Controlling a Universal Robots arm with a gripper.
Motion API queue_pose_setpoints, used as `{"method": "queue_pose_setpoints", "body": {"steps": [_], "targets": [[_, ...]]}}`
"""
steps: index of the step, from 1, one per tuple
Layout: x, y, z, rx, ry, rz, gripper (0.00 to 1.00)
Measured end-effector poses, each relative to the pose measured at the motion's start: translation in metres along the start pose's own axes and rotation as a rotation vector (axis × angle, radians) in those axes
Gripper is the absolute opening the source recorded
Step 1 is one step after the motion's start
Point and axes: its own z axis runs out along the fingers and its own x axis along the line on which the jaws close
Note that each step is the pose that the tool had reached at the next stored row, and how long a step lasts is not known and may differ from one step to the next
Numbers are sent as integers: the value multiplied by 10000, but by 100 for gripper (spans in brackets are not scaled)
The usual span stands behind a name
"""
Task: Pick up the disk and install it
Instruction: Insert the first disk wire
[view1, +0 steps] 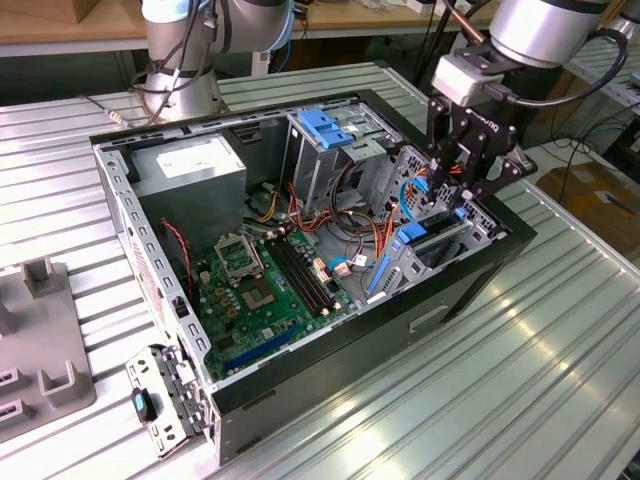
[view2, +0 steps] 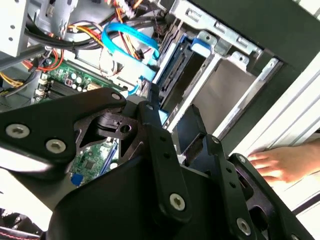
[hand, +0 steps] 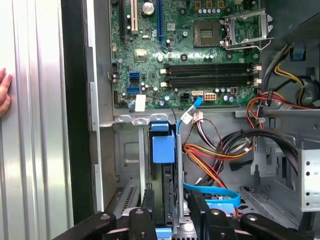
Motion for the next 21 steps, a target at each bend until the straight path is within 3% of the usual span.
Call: {"method": "queue_pose_setpoints", "body": {"steps": [4, 7, 10, 18, 21], "targets": [[-67, -64, 33, 0, 2, 0, 43], [-151, -75, 125, 0, 1, 0, 43], [-164, -91, 196, 0, 3, 0, 43], [-164, -91, 200, 0, 2, 0, 41], [-165, -91, 200, 0, 3, 0, 22]]}}
